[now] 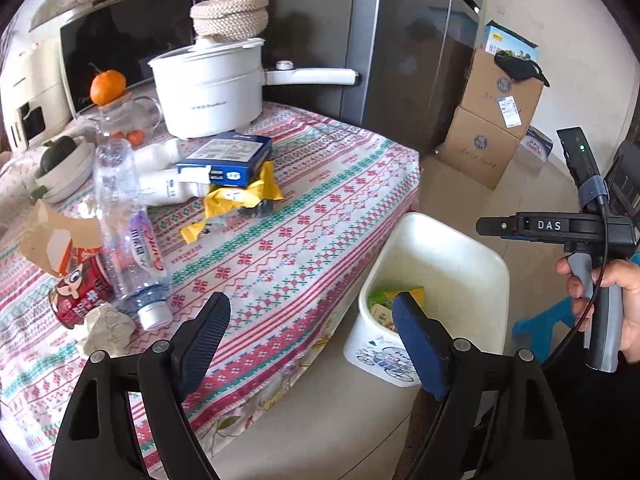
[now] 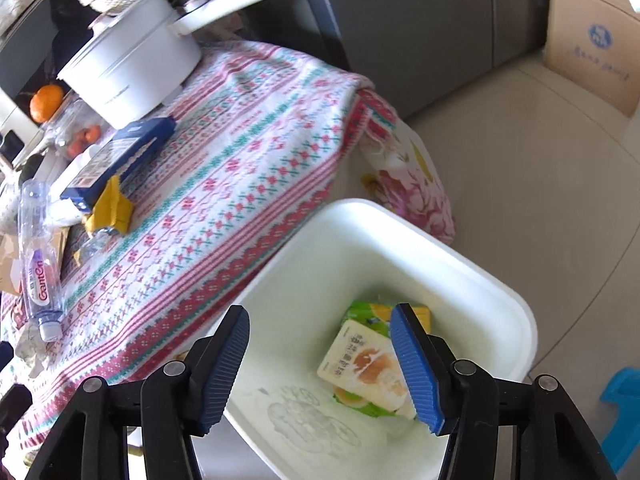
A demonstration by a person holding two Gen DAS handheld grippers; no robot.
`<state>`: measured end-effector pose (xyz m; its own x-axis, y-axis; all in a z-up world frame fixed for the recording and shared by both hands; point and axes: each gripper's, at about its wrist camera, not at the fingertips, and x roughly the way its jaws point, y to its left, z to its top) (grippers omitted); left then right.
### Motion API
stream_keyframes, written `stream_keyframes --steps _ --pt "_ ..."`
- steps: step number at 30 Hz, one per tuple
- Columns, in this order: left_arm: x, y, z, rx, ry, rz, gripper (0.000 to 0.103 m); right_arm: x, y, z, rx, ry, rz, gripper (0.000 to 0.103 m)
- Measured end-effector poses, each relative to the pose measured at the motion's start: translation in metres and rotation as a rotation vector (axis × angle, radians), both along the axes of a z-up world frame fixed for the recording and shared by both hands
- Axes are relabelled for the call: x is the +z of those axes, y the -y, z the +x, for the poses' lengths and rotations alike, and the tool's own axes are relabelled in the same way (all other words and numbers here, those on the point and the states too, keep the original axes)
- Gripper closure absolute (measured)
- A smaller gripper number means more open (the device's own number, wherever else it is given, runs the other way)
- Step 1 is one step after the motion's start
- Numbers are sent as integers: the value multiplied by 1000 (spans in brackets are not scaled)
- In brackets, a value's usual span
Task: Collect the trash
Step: 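Carry both bags over the white bin and open both grippers, then grasp the crumpled paper with the left gripper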
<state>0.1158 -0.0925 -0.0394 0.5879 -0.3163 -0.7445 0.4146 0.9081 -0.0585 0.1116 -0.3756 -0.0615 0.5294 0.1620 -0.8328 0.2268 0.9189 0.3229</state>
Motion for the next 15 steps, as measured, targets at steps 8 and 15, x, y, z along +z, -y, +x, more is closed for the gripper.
stream_keyframes --steps 8,15 --pt "-7 -84 15 189 -52 -44 18 7 -34 11 62 17 -6 34" --pt "-20 -146 26 326 -89 -92 18 12 -66 18 120 33 -14 30"
